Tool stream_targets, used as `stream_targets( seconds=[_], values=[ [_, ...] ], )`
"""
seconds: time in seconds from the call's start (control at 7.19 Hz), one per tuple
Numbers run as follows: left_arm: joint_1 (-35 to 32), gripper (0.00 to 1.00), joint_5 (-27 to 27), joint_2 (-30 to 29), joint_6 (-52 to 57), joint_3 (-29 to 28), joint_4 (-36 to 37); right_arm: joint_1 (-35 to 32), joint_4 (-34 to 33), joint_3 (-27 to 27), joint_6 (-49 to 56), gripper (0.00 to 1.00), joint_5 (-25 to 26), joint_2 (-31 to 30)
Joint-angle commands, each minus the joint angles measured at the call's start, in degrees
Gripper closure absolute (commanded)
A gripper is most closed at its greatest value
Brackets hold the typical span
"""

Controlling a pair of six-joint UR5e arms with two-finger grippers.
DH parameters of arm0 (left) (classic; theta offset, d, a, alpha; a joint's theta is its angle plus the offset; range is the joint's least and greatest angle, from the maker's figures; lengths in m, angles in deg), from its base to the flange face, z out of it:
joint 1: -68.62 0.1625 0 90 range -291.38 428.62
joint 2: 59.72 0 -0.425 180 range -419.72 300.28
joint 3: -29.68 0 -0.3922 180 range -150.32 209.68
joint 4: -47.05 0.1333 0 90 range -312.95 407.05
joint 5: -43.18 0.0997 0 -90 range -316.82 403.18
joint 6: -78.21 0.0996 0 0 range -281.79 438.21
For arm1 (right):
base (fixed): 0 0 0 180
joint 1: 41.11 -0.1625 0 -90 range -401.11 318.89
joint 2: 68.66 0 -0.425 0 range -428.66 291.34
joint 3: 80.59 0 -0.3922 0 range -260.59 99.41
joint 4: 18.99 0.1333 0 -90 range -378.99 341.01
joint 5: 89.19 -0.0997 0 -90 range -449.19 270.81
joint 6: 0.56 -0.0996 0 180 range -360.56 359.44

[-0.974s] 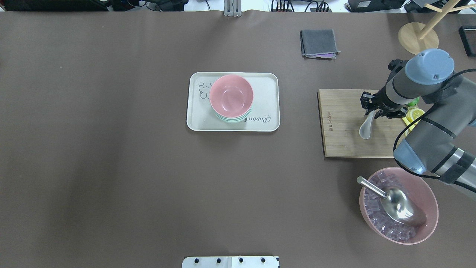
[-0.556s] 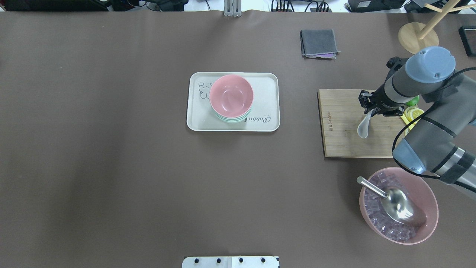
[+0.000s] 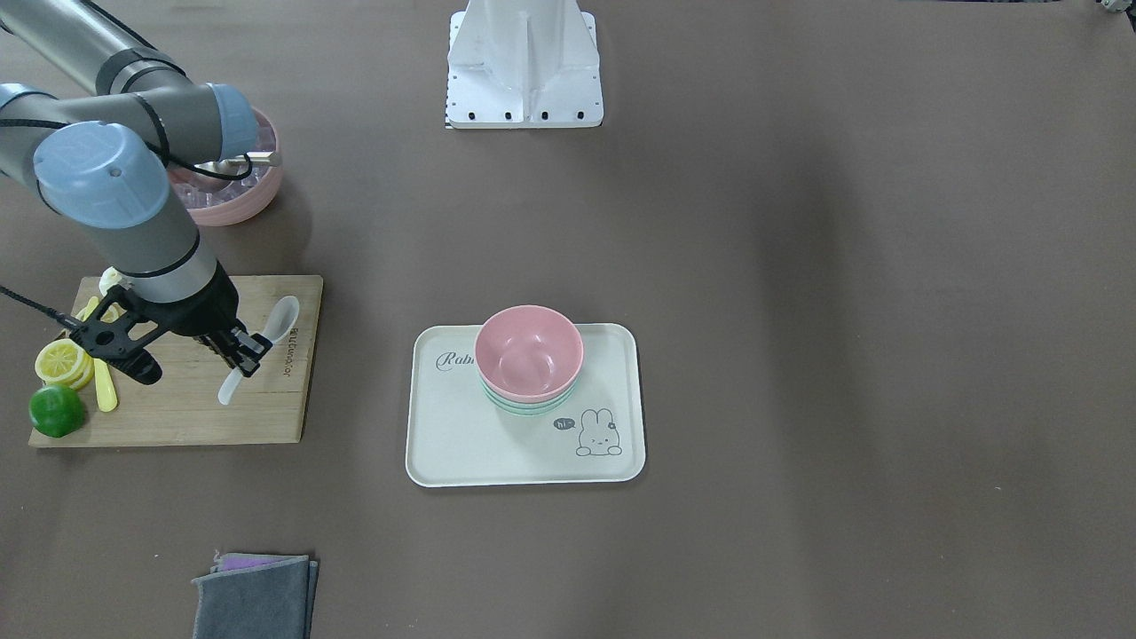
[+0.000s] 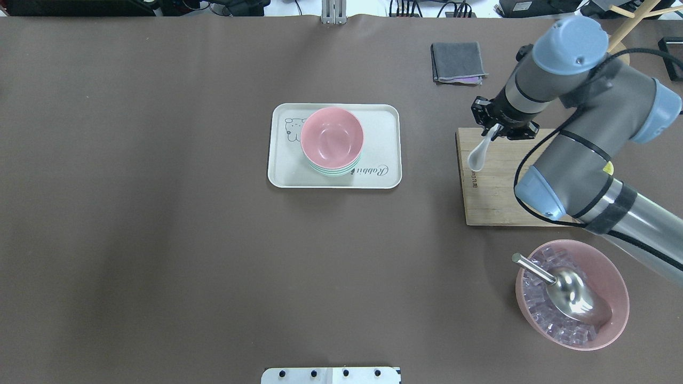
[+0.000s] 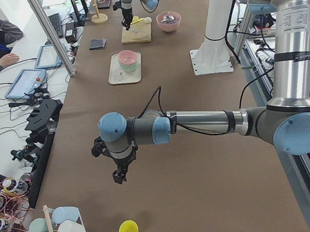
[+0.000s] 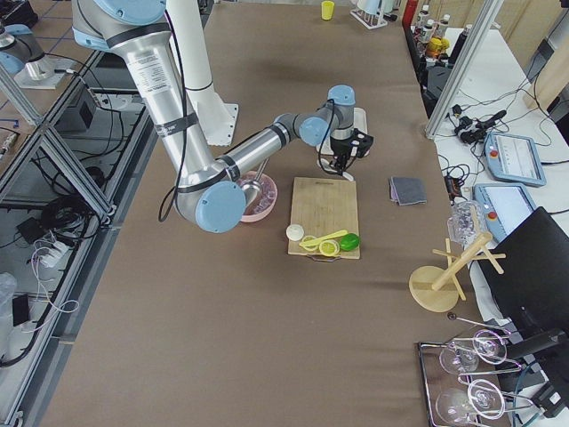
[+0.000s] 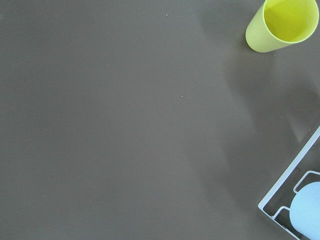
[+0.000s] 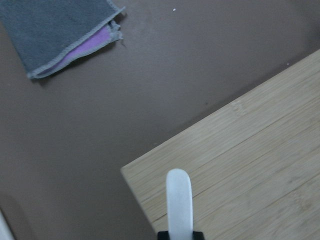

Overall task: Stack pink bowl on green and place spoon
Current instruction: 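Lift the white spoon with the right gripper and carry it over the pink bowl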

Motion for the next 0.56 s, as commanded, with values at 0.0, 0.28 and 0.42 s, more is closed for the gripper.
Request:
stream_targets(
  seconds=[0.0,0.28,0.42],
  values=[
    [0.0,0.01,-0.5,0.0,-0.1,-0.3,0.0,2.5,-5.2,-0.7,-7.7,1.00,0.8,9.1],
    [0.0,0.01,-0.8,0.0,-0.2,-0.4,0.0,4.5,-5.4,-6.8,-13.6,1.00,2.9,17.9],
    [0.0,0.01,-0.8,0.0,-0.2,-0.4,0.0,6.8,-7.4,-13.0,-15.9,1.00,5.6,24.2]
  ],
)
